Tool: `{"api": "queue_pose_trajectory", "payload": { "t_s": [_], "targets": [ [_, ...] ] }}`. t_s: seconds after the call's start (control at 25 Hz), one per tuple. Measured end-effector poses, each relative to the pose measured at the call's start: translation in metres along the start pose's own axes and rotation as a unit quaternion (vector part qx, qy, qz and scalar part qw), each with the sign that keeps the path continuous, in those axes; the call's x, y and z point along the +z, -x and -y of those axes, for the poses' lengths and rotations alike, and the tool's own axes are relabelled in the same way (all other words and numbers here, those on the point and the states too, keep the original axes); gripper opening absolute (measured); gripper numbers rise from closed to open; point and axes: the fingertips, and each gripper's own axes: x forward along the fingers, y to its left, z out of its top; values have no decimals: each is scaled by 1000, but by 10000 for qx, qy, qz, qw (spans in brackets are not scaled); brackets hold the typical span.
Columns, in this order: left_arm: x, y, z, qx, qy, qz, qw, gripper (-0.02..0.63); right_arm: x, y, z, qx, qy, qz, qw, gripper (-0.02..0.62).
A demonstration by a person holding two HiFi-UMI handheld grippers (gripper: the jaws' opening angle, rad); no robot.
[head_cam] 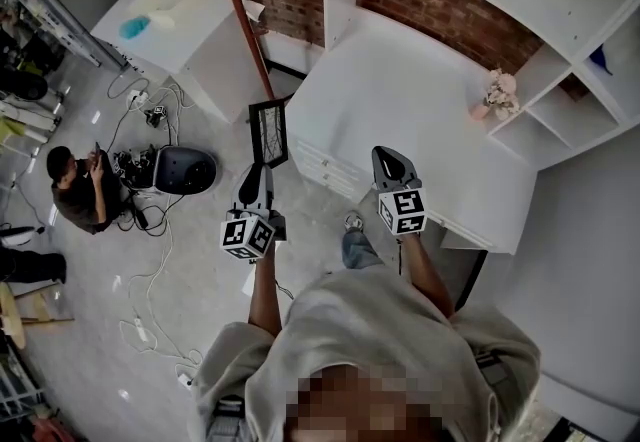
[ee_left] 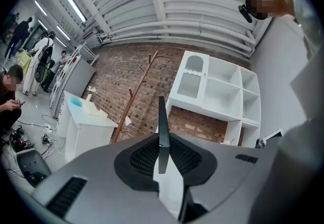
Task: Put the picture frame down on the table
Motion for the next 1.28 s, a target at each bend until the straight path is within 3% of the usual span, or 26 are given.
{"api": "queue_pose_trajectory", "payload": {
  "t_s": [0.68, 1.28],
  "targets": [
    [2, -146, 10, 227, -57, -34, 9997, 74, 27, -106, 107, 293, -44, 18, 9996, 25],
    [-31, -189, -4, 553, 103, -358, 9978, 74, 3, -164, 136, 658, -118, -348, 9972, 25]
  ]
}}
